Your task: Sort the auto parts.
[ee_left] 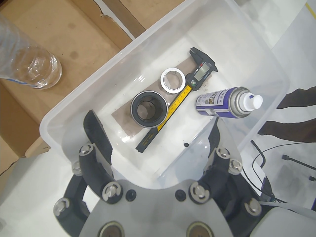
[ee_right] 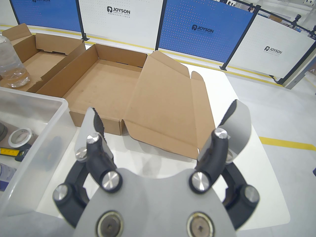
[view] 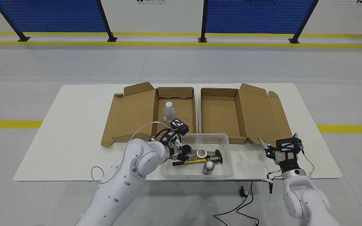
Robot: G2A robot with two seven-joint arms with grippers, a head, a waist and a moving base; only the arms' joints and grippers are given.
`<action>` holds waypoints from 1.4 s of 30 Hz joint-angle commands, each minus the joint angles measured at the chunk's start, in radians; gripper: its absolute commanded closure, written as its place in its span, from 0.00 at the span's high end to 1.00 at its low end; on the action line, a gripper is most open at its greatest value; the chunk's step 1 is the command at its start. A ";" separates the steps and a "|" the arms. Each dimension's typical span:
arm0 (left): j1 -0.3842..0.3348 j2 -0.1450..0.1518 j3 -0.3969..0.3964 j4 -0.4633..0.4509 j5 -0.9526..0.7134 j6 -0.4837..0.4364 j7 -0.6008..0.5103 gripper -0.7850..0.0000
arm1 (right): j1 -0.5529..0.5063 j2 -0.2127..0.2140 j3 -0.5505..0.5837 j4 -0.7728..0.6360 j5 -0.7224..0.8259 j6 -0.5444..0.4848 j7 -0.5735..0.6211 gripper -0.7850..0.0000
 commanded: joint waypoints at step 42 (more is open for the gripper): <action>-0.181 -0.052 0.090 0.312 -0.201 0.275 -0.064 0.44 | 0.000 0.000 0.000 0.000 0.000 0.000 0.000 1.00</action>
